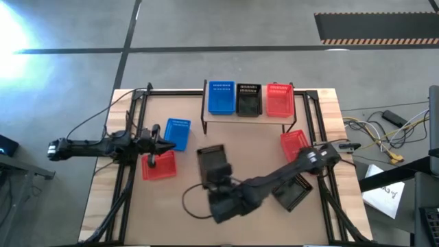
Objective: Stack baskets on shelf by color
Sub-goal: Stack the left black basket on top of the black basket on the shelf, then stack the black basket on top of the stacked black baskets on the shelf
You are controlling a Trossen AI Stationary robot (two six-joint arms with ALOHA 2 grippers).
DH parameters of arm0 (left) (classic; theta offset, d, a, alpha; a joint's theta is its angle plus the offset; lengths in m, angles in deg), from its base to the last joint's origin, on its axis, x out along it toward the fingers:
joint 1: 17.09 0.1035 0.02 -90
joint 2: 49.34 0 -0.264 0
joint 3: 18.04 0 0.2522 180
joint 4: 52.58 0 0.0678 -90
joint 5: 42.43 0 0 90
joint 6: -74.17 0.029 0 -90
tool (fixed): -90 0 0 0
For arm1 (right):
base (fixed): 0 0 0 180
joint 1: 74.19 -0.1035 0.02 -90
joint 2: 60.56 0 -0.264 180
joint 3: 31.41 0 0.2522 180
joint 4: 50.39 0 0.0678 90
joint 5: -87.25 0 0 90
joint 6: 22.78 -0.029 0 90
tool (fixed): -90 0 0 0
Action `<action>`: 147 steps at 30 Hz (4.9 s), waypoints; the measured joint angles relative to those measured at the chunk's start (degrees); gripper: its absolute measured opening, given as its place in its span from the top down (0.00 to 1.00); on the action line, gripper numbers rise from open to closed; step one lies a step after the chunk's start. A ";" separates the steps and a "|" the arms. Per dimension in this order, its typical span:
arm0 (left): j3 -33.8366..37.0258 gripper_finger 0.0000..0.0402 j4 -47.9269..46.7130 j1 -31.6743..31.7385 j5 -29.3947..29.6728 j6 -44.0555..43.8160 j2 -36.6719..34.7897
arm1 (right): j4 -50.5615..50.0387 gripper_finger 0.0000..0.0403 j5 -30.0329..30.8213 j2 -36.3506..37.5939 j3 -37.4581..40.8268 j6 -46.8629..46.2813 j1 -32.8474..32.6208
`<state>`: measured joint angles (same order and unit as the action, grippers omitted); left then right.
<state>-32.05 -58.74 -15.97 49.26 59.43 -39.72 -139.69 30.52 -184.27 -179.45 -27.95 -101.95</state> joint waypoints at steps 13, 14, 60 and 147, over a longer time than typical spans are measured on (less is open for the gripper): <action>0.00 1.00 3.50 0.00 0.02 -1.17 6.27 | -8.88 0.98 1.30 30.32 19.05 3.74 18.94; 0.00 1.00 4.28 0.00 0.02 -1.07 6.67 | -5.80 0.98 -1.42 32.47 21.99 6.69 21.76; 0.00 1.00 10.38 0.00 0.04 -1.16 11.70 | 27.92 0.64 -18.11 46.08 50.23 27.52 42.40; 0.00 1.00 10.35 -0.02 0.05 -1.14 12.01 | 36.97 0.98 -13.22 24.48 63.88 -49.79 -20.22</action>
<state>-32.05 -48.40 -15.99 49.32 58.29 -27.71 -102.72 17.30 -159.79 -115.57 -77.73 -122.18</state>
